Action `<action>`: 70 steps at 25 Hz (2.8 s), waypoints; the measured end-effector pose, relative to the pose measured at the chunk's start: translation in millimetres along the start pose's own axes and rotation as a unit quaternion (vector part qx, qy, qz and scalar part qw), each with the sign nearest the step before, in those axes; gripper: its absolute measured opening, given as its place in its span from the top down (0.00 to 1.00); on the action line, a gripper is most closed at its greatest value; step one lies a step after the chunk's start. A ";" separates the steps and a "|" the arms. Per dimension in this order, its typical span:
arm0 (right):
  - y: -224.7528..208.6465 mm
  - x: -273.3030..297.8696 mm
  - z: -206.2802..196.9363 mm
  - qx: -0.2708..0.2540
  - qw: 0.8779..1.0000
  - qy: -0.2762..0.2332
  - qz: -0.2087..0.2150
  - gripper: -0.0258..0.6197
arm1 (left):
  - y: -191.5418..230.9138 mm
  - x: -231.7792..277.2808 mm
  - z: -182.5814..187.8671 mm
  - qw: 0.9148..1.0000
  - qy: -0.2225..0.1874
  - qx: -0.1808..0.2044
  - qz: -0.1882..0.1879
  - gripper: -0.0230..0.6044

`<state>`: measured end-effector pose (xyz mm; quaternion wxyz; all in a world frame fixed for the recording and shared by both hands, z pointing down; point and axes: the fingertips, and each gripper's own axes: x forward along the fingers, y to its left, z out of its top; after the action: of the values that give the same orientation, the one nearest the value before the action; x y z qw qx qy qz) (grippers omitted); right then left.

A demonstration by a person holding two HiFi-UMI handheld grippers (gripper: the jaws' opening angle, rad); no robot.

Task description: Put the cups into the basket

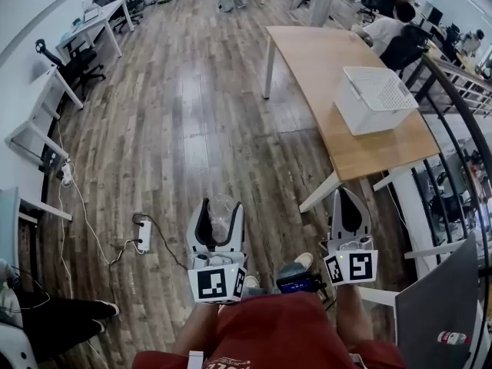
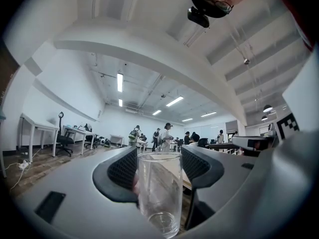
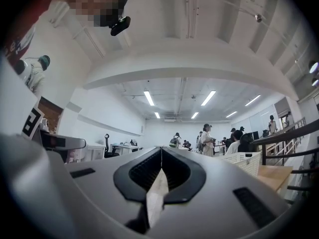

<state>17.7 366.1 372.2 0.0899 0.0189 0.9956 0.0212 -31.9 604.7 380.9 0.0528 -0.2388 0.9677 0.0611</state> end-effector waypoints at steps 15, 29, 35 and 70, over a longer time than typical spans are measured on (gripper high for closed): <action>-167.6 -37.1 -26.3 0.035 0.991 0.016 -0.131 0.94 | -147.6 111.6 -35.0 0.992 0.020 -0.012 -0.127 0.52; -348.9 -168.9 -32.3 0.018 0.933 0.029 -0.358 0.94 | -381.9 197.8 -74.8 0.941 0.055 -0.028 -0.333 0.52; -411.0 -232.7 -29.6 0.016 0.896 0.025 -0.443 0.94 | -486.2 210.9 -85.3 0.908 0.063 -0.033 -0.413 0.52; -566.0 -182.6 -22.3 -0.016 0.869 0.030 -0.493 0.94 | -644.5 341.4 -103.7 0.861 0.067 -0.052 -0.502 0.52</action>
<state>174.1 -207.4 400.8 0.0587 -0.4762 0.8773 -0.0093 -38.0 -131.9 378.4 -0.0011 -0.6979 0.7136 0.0606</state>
